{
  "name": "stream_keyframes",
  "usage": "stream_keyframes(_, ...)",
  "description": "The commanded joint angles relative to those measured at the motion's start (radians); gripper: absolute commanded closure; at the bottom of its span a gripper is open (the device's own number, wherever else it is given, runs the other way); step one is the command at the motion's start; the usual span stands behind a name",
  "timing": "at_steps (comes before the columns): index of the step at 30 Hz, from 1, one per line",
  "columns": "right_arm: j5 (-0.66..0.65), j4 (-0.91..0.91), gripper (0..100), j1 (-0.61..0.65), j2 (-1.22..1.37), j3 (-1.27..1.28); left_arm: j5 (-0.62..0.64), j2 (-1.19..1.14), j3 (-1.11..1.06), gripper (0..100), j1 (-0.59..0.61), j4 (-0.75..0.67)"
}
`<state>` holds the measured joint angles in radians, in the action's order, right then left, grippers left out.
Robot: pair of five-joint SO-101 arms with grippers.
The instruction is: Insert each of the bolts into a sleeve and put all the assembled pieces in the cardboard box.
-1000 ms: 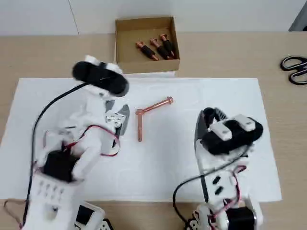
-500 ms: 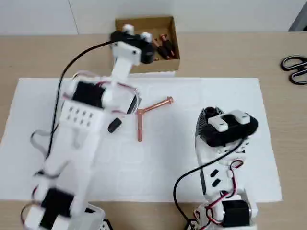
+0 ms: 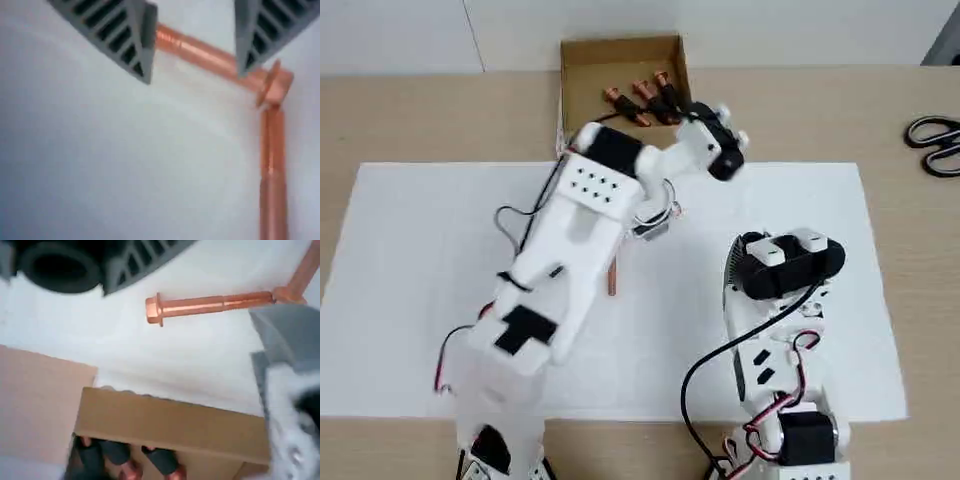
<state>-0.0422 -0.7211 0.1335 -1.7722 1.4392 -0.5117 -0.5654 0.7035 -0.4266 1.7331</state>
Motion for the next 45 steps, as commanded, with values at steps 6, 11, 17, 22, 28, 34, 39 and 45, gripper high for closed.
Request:
stream_keyframes(6,-0.003,0.015,99.4,-0.005,-0.008,-0.008,-0.12,-0.207,0.305,80,-0.008,0.012)
stream_keyframes(11,-0.003,0.015,99.4,-0.005,-0.008,-0.008,-0.146,-0.351,0.469,80,0.011,-0.002)
stream_keyframes(17,-0.003,0.015,99.4,-0.005,-0.008,-0.008,-0.147,-0.489,0.598,80,0.057,-0.003)
stream_keyframes(22,-0.003,0.015,99.4,-0.005,-0.008,-0.008,-0.164,-0.569,0.661,80,0.066,-0.032)
stream_keyframes(28,-0.003,0.015,99.4,-0.005,-0.008,-0.011,-0.164,-0.606,0.671,80,0.051,-0.086)
stream_keyframes(34,-0.003,0.015,99.4,-0.005,-0.008,-0.012,-0.167,-0.608,0.665,81,0.046,-0.087)
stream_keyframes(39,-0.003,0.015,99.4,-0.005,-0.008,-0.012,-0.167,-0.609,0.664,94,0.044,-0.095)
stream_keyframes(45,-0.003,0.015,99.4,-0.005,-0.008,-0.014,-0.164,-0.609,0.664,99,0.031,-0.101)
